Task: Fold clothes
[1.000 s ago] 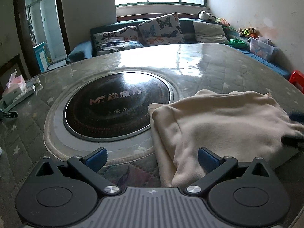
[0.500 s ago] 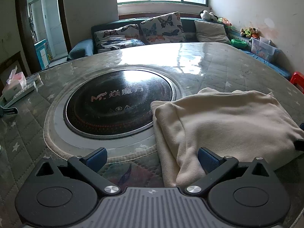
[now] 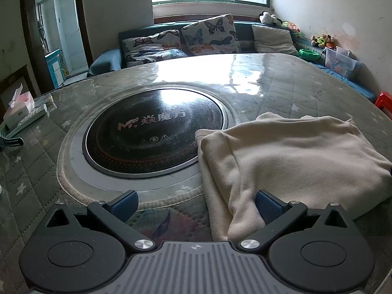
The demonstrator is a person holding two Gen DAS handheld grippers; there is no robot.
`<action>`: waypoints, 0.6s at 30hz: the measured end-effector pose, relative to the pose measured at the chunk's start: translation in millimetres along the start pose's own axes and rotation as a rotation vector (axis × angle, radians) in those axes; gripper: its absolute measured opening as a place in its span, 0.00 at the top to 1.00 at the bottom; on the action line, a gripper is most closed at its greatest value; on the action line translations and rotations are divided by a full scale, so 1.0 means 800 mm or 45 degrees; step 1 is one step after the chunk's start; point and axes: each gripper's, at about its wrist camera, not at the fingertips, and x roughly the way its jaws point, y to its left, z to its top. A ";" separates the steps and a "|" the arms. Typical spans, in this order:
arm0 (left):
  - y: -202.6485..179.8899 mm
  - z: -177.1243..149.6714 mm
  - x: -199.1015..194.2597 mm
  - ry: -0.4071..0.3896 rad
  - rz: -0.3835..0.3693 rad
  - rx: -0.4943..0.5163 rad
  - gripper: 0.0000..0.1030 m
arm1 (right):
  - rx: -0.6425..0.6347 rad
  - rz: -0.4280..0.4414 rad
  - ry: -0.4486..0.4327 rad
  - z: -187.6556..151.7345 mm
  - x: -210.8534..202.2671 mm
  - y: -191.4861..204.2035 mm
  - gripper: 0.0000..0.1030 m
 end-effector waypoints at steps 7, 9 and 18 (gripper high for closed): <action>0.003 0.000 -0.001 0.008 -0.005 -0.001 0.00 | 0.007 -0.015 0.043 -0.005 0.010 -0.007 0.55; 0.002 -0.001 0.000 0.009 -0.003 -0.001 0.00 | 0.019 -0.017 0.018 0.002 0.009 -0.010 0.55; 0.002 -0.001 0.001 0.014 -0.007 -0.006 0.00 | 0.006 -0.070 0.063 0.008 0.031 -0.019 0.54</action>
